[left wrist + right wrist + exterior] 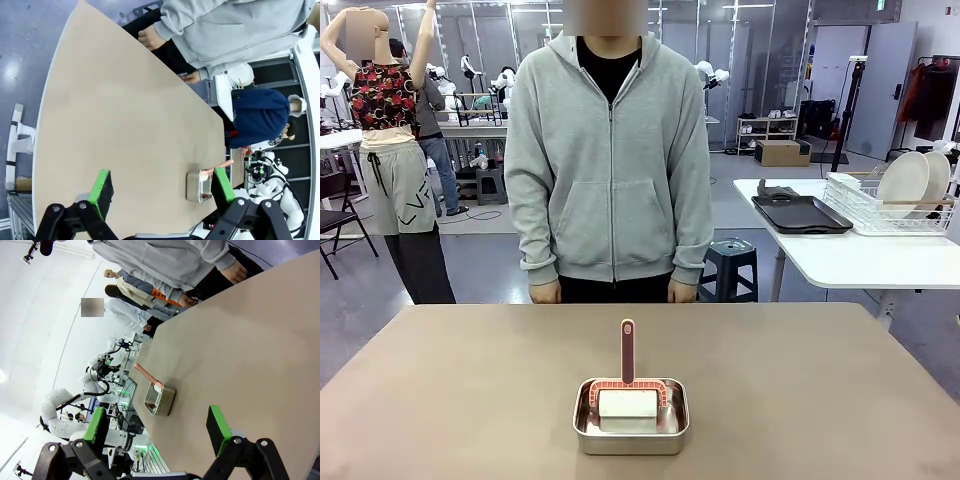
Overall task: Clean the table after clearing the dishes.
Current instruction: Place the Lint Roller back on top of the Airtight Container.
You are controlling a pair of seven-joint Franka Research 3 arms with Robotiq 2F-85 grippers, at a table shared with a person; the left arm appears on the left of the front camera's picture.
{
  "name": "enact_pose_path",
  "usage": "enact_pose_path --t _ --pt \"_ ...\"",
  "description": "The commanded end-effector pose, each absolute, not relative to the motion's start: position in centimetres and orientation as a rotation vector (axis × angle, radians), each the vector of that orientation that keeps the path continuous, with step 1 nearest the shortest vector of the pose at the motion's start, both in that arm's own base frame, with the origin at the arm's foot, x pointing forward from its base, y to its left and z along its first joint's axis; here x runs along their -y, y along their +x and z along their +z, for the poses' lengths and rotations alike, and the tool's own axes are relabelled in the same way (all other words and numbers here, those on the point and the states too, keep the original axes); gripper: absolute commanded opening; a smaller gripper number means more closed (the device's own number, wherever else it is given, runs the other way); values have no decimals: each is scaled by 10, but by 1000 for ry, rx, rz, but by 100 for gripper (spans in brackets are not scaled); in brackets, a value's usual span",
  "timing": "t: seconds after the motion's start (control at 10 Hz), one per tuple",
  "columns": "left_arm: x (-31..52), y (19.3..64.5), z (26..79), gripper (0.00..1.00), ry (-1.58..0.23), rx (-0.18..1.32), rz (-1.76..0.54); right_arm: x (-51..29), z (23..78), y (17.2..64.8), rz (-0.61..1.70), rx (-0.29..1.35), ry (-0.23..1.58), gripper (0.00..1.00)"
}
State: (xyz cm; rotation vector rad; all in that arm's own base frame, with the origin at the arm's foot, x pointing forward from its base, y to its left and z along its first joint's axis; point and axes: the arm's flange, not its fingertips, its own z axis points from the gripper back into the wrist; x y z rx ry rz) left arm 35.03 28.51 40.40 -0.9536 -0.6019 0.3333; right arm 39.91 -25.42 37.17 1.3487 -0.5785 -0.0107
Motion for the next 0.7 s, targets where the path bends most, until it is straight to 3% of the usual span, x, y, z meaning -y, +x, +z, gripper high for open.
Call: enact_pose_path --t 0.0,0.6 --pt "-284 351 407 100 -980 598 320 253 375 398 -5 576 1346 100" --pt "-284 351 407 100 -980 598 320 253 375 398 -5 576 1346 100"
